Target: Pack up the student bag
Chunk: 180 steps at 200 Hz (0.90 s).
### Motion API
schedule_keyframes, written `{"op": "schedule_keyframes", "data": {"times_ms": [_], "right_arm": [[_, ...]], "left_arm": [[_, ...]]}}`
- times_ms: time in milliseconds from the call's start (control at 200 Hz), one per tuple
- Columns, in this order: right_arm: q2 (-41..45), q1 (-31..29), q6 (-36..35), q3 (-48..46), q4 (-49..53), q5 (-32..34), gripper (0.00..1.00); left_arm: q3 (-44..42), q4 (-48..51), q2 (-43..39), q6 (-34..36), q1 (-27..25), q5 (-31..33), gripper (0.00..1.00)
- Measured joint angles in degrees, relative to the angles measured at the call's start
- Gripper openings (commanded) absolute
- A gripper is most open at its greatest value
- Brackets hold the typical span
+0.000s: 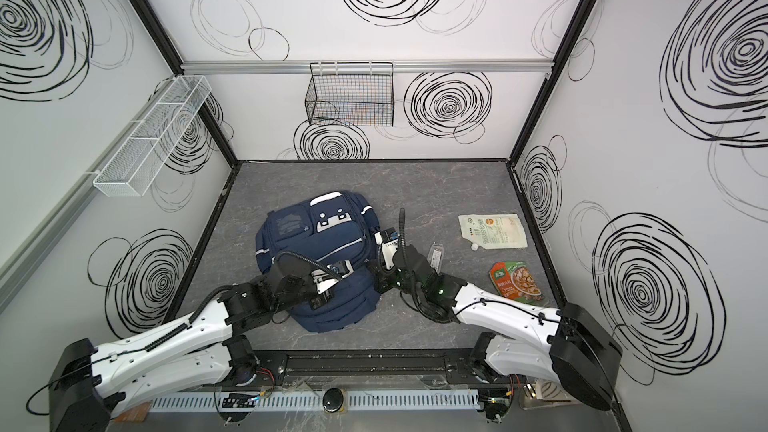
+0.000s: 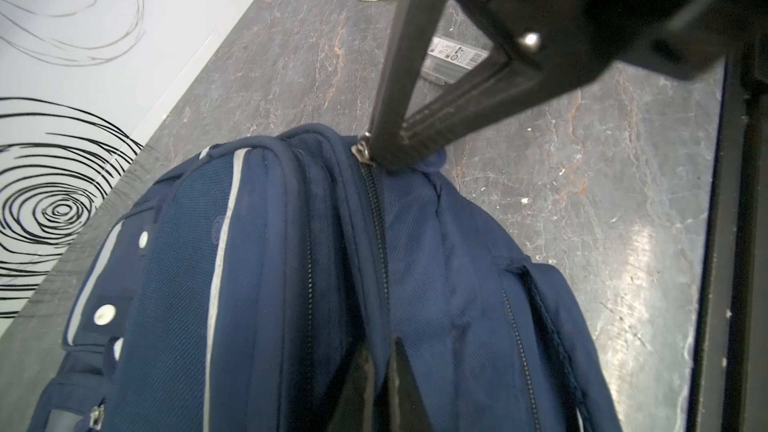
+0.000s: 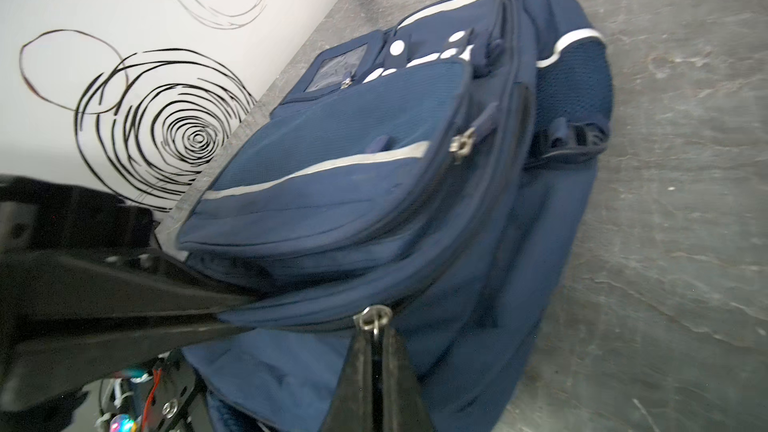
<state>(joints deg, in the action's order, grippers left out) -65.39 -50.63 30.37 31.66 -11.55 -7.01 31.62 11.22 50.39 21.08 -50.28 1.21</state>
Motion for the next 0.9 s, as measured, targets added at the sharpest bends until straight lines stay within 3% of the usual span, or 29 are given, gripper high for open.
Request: {"op": "schedule_keyframes", "data": {"times_ms": [155, 355, 900], "right_arm": [[-0.44, 5.79, -1.60, -1.62, -1.77, -4.31, 0.00], [-4.33, 8.52, -4.63, -0.94, -3.98, -8.02, 0.00], [-16.90, 14.71, -5.86, 3.34, -9.01, -13.51, 0.00]], "left_arm": [[0.00, 4.74, -6.32, 3.15, 0.22, -1.31, 0.00], [-0.74, 9.01, -11.93, 6.36, 0.90, -2.80, 0.00], [-1.64, 9.90, -13.07, 10.08, 1.70, -5.27, 0.00]]}}
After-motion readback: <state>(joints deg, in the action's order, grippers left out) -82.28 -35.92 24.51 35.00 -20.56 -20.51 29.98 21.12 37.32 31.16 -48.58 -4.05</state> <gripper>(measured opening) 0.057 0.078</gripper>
